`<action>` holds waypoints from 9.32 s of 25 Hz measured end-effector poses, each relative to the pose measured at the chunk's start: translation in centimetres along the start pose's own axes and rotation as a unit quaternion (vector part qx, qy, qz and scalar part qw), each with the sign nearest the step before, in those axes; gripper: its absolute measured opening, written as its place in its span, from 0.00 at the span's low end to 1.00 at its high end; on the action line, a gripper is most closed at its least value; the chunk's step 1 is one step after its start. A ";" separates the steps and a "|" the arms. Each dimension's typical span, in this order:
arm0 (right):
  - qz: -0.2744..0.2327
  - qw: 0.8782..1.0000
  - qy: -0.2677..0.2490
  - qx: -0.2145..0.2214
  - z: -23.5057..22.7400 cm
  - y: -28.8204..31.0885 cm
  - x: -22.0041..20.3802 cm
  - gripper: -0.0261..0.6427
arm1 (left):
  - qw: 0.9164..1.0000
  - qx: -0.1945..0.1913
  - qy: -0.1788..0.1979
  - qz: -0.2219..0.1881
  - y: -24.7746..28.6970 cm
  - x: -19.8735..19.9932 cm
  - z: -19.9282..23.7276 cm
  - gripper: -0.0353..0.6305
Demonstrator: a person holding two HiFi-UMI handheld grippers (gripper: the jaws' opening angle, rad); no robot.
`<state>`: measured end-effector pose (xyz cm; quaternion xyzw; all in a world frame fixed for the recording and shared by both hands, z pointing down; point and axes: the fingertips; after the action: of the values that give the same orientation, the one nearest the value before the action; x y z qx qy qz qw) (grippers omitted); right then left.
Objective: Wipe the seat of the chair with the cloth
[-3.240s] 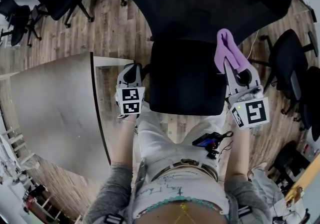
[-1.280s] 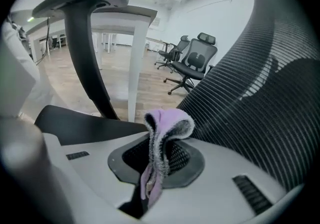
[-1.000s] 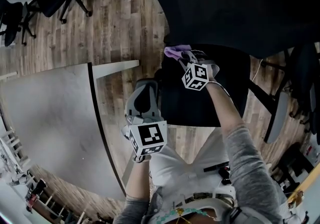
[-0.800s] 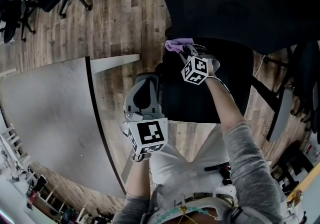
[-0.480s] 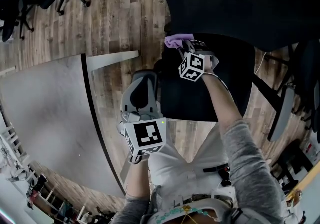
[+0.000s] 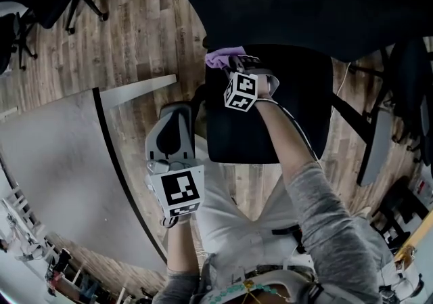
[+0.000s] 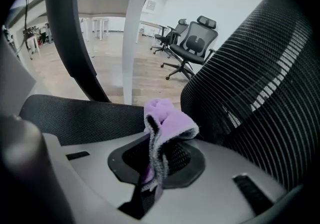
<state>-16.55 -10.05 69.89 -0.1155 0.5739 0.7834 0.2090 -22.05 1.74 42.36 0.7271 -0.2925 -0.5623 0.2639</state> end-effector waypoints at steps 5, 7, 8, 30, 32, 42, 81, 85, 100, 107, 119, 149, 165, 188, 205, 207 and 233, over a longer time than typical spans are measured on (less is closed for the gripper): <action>-0.001 1.000 0.008 0.000 0.1 0.0 -0.2 0.11 | 1.000 0.001 0.002 0.001 -0.1 0.0 0.1 0.06; -0.003 1.000 0.009 -0.001 0.0 0.0 -0.2 0.11 | 1.000 0.002 0.002 0.000 0.0 0.0 0.1 0.06; -0.004 1.000 0.009 -0.002 0.0 0.0 -0.3 0.11 | 1.000 0.002 0.003 0.000 0.0 0.0 0.1 0.06; 0.041 0.998 0.044 -0.013 -1.3 -0.9 -6.7 0.11 | 1.000 0.008 0.008 0.001 0.1 0.0 0.1 0.06; 0.048 0.998 0.047 -0.015 -1.5 -1.0 -7.4 0.11 | 1.000 0.008 0.009 0.002 0.1 -0.1 0.1 0.06; 0.071 0.996 0.060 -0.019 -2.1 -1.8 -10.2 0.11 | 1.000 0.007 0.009 0.002 0.1 -0.1 0.3 0.06; 0.136 0.984 0.105 -0.047 -4.3 -6.4 -21.5 0.11 | 1.000 0.021 0.021 0.010 0.2 0.0 0.1 0.06; 0.148 0.981 0.111 -0.053 -4.5 -7.0 -22.9 0.11 | 1.000 0.016 0.015 0.010 0.1 -0.1 0.2 0.06; 0.175 0.967 0.171 -0.077 -6.1 -10.2 -27.4 0.11 | 1.000 0.019 0.020 0.013 0.2 0.5 0.0 0.06; 0.185 0.959 0.195 -0.089 -6.3 -11.6 -29.4 0.11 | 0.999 0.022 0.022 0.014 0.4 0.5 -0.1 0.06; 0.173 0.938 0.279 -0.109 -6.7 -12.7 -31.5 0.11 | 1.000 0.020 0.020 0.014 0.4 0.5 -0.4 0.06; -0.005 0.947 0.303 -0.109 -7.6 -18.5 -23.2 0.11 | 1.000 0.019 0.022 0.012 0.5 0.4 -0.3 0.06; -0.141 0.966 0.218 -0.008 -2.7 -16.9 -5.3 0.11 | 1.000 0.017 0.018 0.009 0.8 0.3 -0.1 0.06; -0.026 0.996 0.065 0.054 8.1 -4.3 0.9 0.11 | 1.000 0.014 0.015 0.010 0.5 0.3 -0.4 0.06; -0.021 0.997 0.070 0.039 8.3 -3.4 0.2 0.11 | 1.000 0.018 0.019 0.011 0.5 0.3 -0.4 0.06; -0.021 0.997 0.066 0.038 8.4 -3.5 0.1 0.11 | 1.000 0.018 0.021 0.012 0.5 0.3 -0.4 0.06; 0.025 0.994 0.099 0.030 7.4 -4.4 -6.3 0.11 | 0.999 0.025 0.030 0.011 0.4 0.3 0.0 0.06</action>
<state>-8.47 -3.10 71.11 -0.1715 0.6175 0.7558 0.1345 -22.05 1.20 42.46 0.7470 -0.3064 -0.5294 0.2605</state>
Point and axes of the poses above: the fingertips, and each gripper's own axes: y forward along the fingers, z to its left, x out of its top, and after that the axes turned 3 degrees about z, right-handed
